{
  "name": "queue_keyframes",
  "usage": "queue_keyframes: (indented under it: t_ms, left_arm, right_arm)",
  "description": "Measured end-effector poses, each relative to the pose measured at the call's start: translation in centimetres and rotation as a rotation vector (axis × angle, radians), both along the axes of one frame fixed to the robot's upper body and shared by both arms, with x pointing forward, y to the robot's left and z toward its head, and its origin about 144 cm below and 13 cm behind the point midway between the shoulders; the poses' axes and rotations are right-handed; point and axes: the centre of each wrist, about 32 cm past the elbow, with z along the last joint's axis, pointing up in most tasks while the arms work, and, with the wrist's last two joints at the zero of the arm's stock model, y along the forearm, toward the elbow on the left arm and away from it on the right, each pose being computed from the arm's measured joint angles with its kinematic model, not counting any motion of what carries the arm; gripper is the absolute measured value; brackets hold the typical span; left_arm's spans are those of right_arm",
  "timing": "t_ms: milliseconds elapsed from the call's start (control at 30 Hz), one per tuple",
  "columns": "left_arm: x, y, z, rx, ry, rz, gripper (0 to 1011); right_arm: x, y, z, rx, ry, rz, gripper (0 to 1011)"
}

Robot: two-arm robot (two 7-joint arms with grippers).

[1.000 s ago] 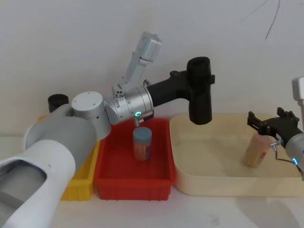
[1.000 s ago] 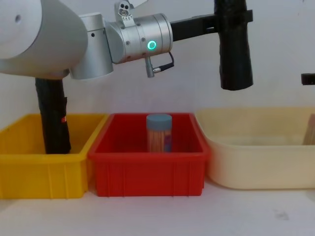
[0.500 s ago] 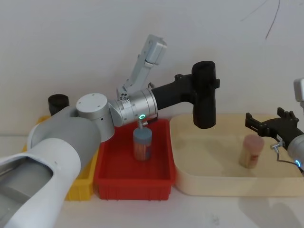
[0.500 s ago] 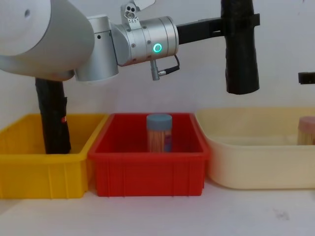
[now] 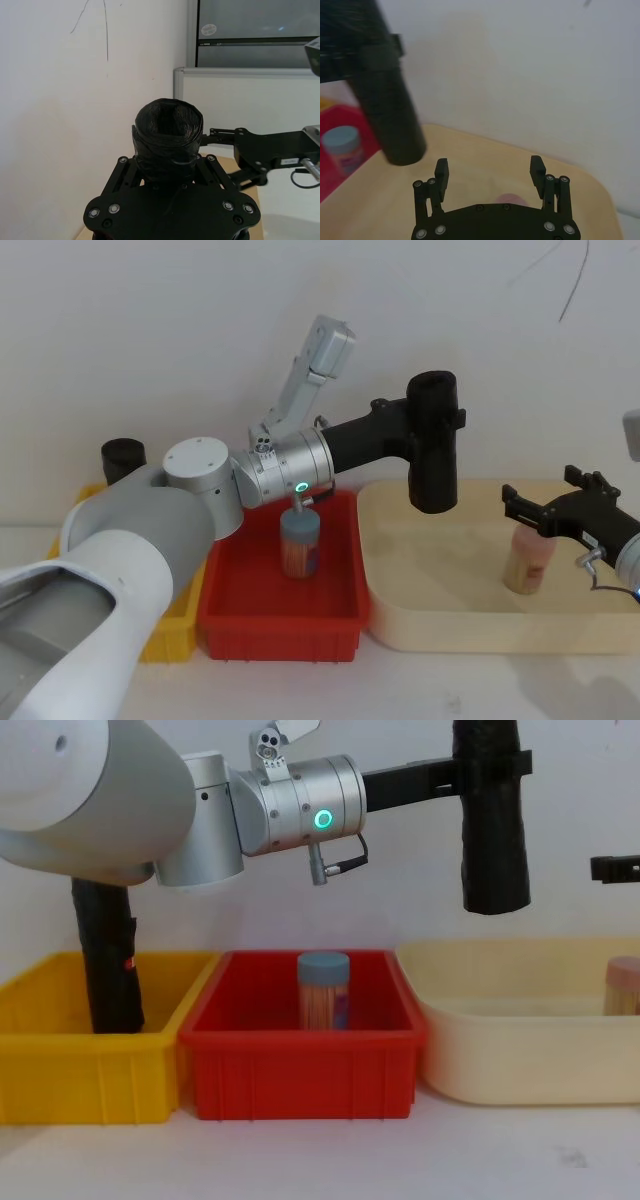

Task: Pick up the garbage bag with the one hand and transfer it to the other hand.

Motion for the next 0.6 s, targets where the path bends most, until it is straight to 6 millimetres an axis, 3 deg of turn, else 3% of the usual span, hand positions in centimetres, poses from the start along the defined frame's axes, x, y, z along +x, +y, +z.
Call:
queue_keyframes:
  t_ms: [600]
  left_arm:
    - [-0.02,-0.05,-0.04,0.001,0.001,-0.002,356]
  right_arm:
    - [-0.61,0.05,0.20,-0.035,0.019,0.221,999]
